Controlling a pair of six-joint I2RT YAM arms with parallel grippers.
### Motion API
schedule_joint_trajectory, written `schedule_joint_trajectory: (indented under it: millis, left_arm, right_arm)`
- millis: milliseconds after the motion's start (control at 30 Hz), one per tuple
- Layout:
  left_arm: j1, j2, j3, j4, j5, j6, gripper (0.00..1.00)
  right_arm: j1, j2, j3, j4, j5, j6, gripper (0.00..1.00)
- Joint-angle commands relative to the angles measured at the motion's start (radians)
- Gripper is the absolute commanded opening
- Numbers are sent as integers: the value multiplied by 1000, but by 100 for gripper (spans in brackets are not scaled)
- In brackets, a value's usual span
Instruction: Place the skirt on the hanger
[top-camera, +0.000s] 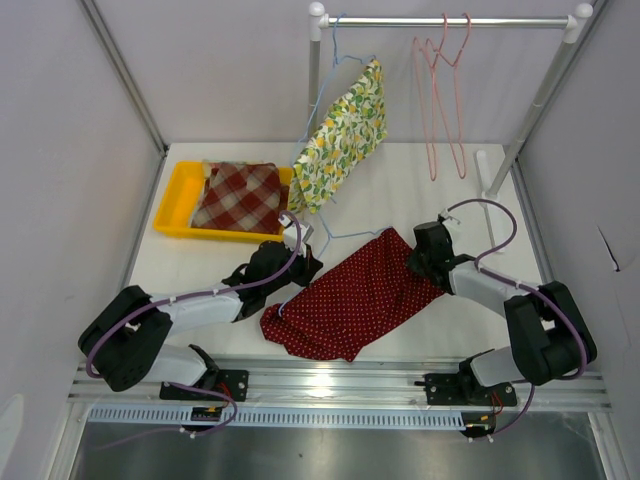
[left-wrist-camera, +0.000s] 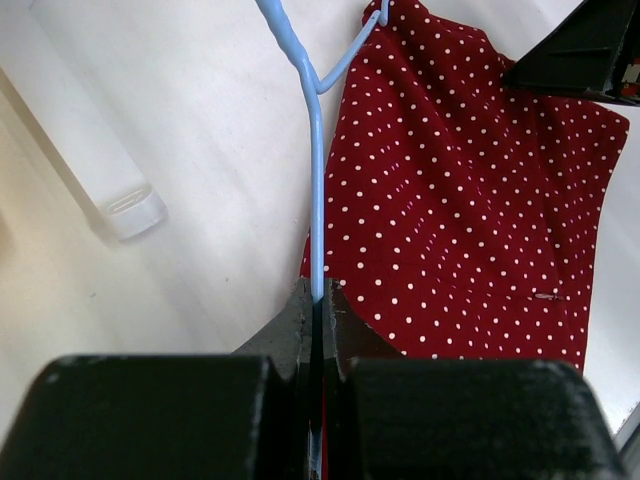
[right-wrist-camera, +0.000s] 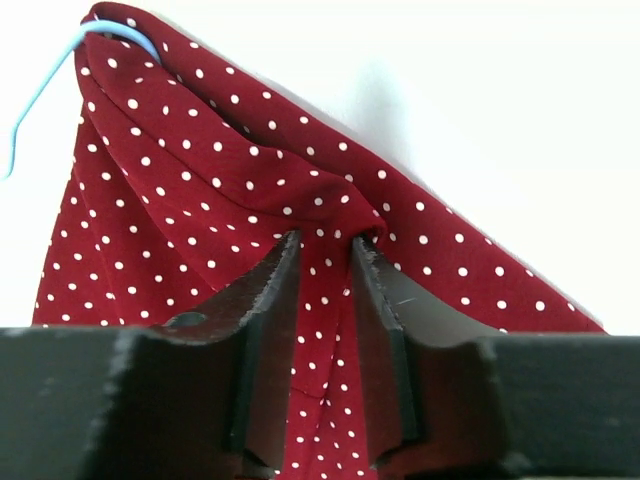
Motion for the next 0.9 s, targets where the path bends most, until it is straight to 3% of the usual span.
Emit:
schedule_joint_trajectory:
  millis: [0, 200, 533, 867]
  left_arm:
    - [-4, -27, -3, 52, 25, -18, 0]
    - [-4, -25, -2, 52, 19, -19, 0]
    - [-4, -11, -16, 95, -9, -45, 0]
    - [-4, -8, -29, 128, -108, -105, 0]
  right_arm:
    - [-4, 23, 26, 49, 14, -13, 28]
    - [-2, -9, 32, 16, 38, -25, 0]
    - [72, -252, -40, -145, 124, 47, 0]
    - [93, -377, -103, -291, 170, 106, 0]
